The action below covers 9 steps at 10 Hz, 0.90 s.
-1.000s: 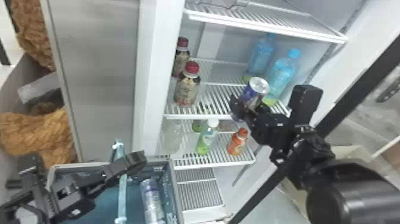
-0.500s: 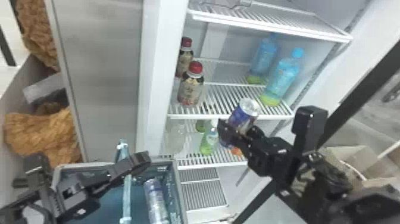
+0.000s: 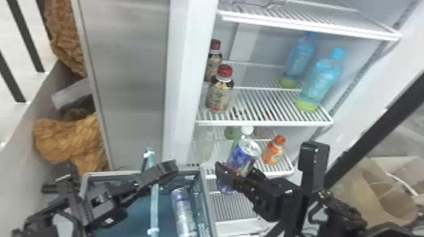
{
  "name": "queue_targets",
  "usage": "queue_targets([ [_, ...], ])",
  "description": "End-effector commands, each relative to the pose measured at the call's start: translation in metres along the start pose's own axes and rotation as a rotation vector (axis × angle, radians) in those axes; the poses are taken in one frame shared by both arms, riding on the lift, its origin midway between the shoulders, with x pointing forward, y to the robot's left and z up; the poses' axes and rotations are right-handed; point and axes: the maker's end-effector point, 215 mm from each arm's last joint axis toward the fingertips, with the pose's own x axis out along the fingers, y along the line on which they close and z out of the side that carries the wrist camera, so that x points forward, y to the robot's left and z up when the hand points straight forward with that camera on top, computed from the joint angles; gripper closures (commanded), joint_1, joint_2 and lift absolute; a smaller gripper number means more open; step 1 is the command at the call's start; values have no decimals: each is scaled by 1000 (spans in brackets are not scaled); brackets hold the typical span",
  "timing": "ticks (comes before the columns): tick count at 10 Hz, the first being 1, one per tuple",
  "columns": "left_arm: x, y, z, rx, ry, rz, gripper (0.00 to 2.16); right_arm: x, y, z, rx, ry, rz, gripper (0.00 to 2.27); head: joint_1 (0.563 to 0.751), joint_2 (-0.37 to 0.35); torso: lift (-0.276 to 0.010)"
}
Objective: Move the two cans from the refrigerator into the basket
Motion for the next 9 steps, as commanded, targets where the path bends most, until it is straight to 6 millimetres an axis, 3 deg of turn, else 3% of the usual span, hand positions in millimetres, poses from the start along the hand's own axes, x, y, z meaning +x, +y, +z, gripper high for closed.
queue_targets([
  [1, -1, 0, 0, -1, -2, 0, 1191, 10, 18, -22, 46, 47, 60, 1276, 695, -234, -31],
  [3, -1, 1, -1, -3, -2, 1, 1191, 21, 47, -38, 93, 78, 152, 1276, 695, -201, -31],
  [7, -2, 2, -1, -4, -4, 3, 1191, 29, 73, -86, 134, 233, 253, 1274, 695, -130, -31],
  [8, -1, 2, -2, -5, -2, 2, 1191, 34, 74, -97, 154, 266, 279, 1197, 695, -122, -31],
  [9, -1, 1, -2, -6, -3, -1, 1191, 37, 74, -102, 158, 278, 286, 981, 695, -112, -31],
])
